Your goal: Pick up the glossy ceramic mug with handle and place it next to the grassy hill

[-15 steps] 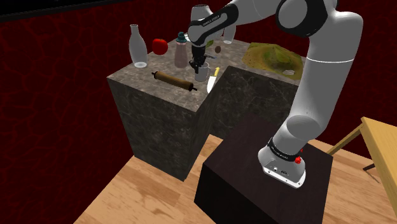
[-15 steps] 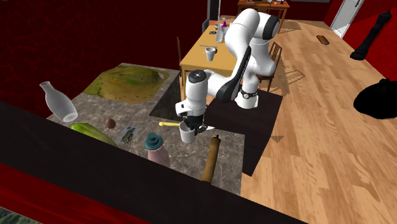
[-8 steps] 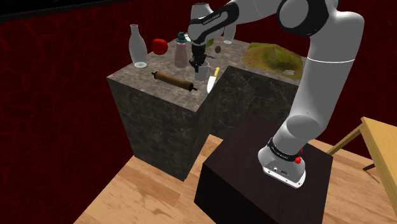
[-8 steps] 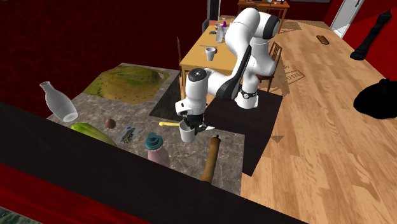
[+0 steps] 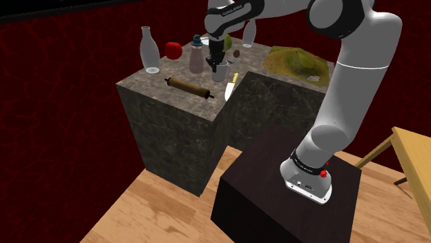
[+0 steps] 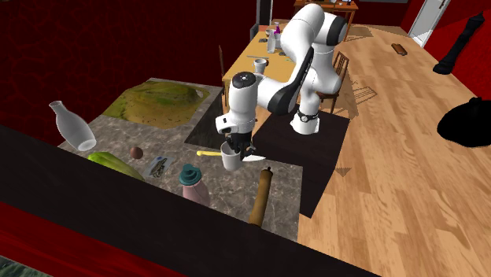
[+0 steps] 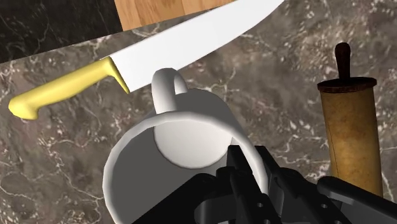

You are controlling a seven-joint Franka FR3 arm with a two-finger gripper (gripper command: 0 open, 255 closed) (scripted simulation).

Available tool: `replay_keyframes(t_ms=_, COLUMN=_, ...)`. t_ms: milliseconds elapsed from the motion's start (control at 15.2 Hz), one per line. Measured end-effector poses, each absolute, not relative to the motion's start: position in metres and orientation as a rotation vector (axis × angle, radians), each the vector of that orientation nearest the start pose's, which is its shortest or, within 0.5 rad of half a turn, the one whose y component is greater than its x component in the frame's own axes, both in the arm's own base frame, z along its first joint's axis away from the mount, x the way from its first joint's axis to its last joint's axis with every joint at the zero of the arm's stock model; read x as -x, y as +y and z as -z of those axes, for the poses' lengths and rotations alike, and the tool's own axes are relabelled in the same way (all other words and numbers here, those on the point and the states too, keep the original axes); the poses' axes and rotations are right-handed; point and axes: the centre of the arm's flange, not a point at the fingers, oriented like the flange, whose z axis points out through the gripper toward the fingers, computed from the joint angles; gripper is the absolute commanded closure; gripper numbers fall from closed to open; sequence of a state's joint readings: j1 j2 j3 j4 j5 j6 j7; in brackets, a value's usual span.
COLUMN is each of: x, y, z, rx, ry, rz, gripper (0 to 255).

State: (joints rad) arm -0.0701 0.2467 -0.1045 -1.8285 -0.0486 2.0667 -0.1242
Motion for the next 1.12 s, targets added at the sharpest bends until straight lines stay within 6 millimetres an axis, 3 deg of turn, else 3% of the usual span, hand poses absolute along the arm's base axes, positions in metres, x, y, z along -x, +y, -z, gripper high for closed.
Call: replay_keyframes(t_ms=1122, x=-0.611, y=-0.106, z=-0.49, rx=3.207, ry=0.039, rz=-0.028, gripper=255)
